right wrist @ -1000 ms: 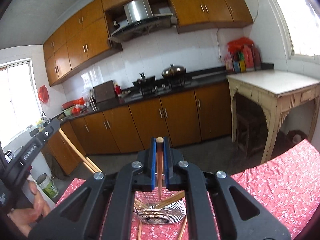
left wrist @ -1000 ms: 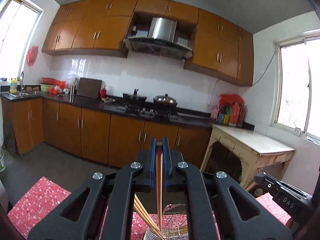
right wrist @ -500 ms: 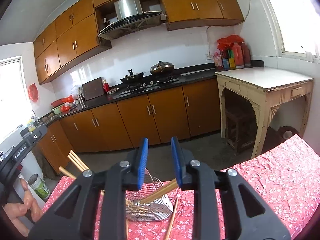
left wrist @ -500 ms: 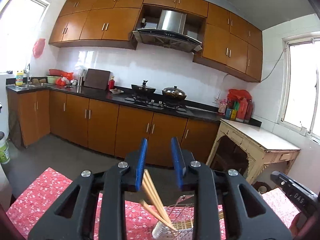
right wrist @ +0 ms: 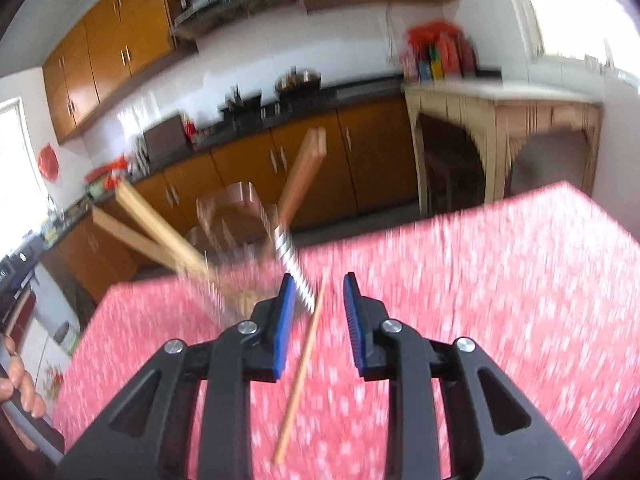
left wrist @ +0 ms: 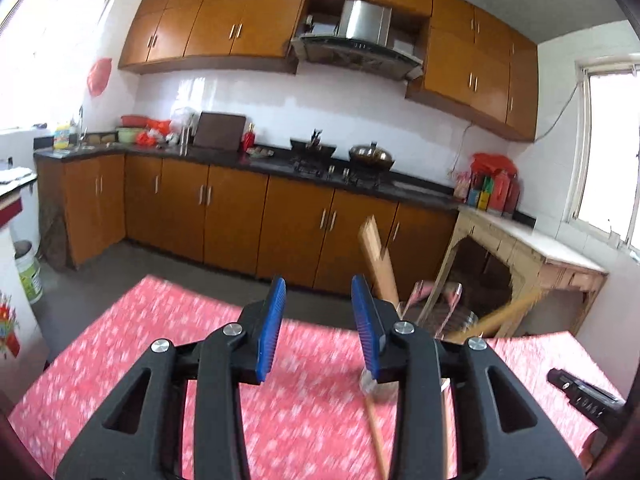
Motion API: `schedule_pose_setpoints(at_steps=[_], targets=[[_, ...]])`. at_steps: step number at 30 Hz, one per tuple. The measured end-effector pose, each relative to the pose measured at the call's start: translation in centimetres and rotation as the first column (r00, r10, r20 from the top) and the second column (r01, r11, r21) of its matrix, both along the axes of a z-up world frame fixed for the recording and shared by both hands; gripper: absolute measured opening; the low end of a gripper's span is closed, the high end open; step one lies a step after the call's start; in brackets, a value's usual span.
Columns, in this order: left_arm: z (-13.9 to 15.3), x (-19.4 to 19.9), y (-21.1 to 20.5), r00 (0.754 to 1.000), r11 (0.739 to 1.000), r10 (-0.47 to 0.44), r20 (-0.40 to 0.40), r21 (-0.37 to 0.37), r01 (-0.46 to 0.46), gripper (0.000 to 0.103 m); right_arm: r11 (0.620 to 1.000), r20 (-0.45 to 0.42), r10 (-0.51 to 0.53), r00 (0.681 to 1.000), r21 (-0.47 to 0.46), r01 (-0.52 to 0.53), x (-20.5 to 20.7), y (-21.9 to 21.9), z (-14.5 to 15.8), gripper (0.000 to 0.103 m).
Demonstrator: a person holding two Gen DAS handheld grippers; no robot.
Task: Organize utensils
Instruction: 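Lower both tools and close the right tool on a chopstick while the left grasps another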
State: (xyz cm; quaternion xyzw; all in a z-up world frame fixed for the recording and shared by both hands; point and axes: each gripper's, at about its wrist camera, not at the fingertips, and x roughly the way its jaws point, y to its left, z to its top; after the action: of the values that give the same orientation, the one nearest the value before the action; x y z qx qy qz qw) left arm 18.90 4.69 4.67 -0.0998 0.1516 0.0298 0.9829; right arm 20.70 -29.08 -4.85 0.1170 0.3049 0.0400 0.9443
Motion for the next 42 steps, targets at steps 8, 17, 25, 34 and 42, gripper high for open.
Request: schedule_pose_setpoints(at_steps=[8, 17, 25, 34, 42], targets=[[-6.6, -1.0, -0.8, 0.985, 0.999, -0.041, -0.168, 0.01, 0.043, 0.044, 0.995, -0.194, 0.096, 0.976, -0.01, -0.1, -1.6, 4.7, -8.6, 0.026], [-9.8, -1.2, -3.0, 0.964, 0.995, -0.093, -0.248, 0.013, 0.099, 0.05, 0.986, -0.263, 0.118, 0.958, -0.084, -0.145, -0.6, 6.9, -10.4, 0.026], [-11.5, -0.1, -5.6, 0.934, 0.986, -0.156, -0.322, 0.008, 0.167, 0.053, 0.99, -0.264, 0.048, 0.963, -0.118, -0.081, 0.0, 5.2, -10.5, 0.008], [-13.9, 1.7, -10.1, 0.864, 0.964, -0.238, -0.443, 0.002, 0.266, 0.053, 0.982, -0.262, -0.181, 0.948, -0.11, 0.157, 2.2, -2.1, -10.7, 0.008], [-16.1, 3.7, -10.5, 0.826, 0.97, -0.191, -0.53, 0.025, 0.24, 0.013, 0.979, -0.256, -0.191, 0.948, -0.114, 0.167, 2.7, -3.1, -10.7, 0.008]])
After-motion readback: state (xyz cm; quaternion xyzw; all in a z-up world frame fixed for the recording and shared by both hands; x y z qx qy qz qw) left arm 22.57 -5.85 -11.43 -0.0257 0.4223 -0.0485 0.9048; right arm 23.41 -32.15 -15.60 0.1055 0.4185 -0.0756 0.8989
